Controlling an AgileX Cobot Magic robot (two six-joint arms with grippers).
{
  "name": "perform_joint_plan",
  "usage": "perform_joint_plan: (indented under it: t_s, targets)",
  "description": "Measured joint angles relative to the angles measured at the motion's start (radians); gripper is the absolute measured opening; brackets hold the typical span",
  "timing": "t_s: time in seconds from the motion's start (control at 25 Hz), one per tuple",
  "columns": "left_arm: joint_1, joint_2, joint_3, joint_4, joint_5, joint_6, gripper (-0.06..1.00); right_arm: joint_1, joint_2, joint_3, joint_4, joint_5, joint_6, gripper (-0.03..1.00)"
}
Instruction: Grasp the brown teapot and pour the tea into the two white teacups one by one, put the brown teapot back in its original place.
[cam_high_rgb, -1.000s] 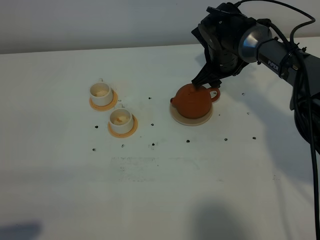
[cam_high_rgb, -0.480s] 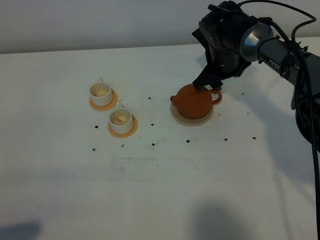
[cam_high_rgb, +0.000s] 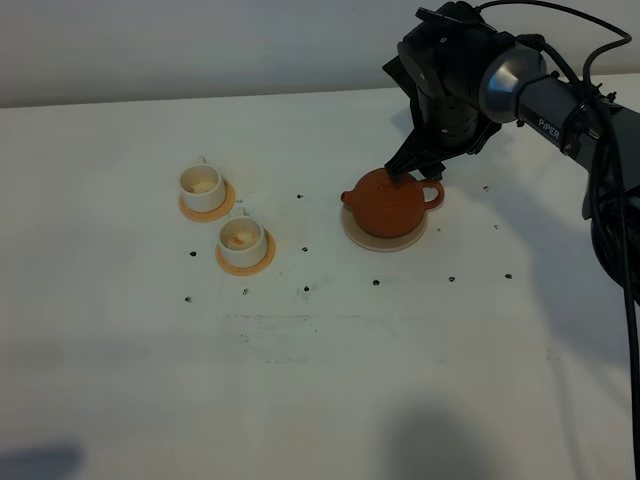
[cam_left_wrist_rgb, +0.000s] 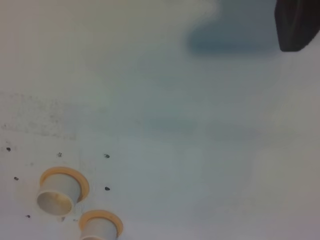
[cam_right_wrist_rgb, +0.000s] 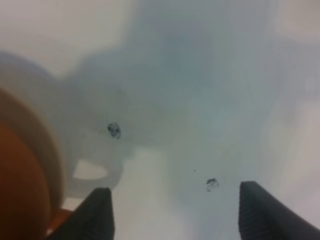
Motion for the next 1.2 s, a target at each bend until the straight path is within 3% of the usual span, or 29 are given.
perform_joint_plan:
  t_s: [1.2]
  targets:
    - [0.000,0.000,0.000,0.000,0.000,-0.001,0.29,0.009,-0.060,0.051,0.088,-0.001,-0.112,0.52]
